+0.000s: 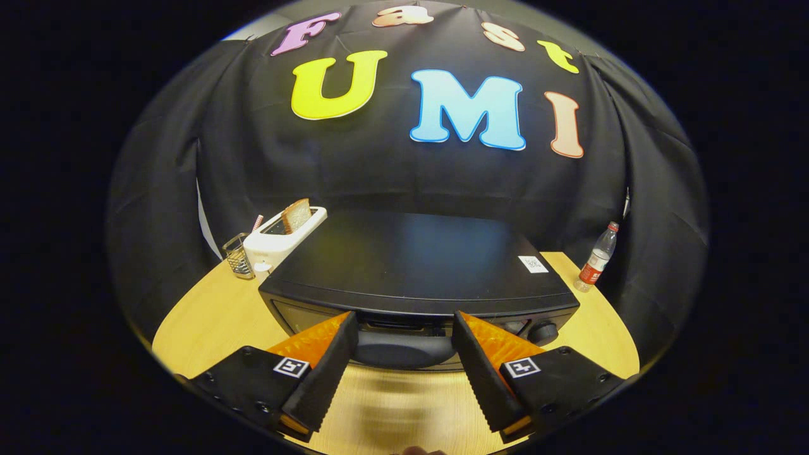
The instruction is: Open the toaster oven, put the food inside, and close the toaster oven door.
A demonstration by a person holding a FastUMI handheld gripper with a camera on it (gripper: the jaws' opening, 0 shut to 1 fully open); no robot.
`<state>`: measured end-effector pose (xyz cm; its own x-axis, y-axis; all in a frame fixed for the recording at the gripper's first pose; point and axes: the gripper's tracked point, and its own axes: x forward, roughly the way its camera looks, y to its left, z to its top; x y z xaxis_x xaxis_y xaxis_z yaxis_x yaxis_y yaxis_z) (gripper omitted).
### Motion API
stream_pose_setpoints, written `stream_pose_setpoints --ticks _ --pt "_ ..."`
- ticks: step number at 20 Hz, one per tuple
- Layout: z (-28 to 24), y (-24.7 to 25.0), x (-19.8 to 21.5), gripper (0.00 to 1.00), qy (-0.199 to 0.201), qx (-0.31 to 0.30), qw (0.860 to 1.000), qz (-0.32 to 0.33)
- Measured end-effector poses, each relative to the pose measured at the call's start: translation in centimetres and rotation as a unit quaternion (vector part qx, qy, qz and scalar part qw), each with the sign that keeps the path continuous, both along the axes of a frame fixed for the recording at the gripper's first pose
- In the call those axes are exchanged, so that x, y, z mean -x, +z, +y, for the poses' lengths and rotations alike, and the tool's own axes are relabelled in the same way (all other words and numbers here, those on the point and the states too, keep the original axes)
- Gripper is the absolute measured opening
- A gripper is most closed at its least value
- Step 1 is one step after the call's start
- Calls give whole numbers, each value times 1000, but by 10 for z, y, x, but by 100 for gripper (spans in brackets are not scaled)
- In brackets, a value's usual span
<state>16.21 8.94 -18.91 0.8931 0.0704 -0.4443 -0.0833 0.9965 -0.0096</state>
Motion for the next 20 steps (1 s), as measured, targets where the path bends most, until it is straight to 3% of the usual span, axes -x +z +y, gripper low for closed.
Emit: stream_pose_setpoints --ticks 9,20 --pt "6 -2 2 98 5 -18 1000 16" --pt "6 -20 47 98 17 -36 998 43"
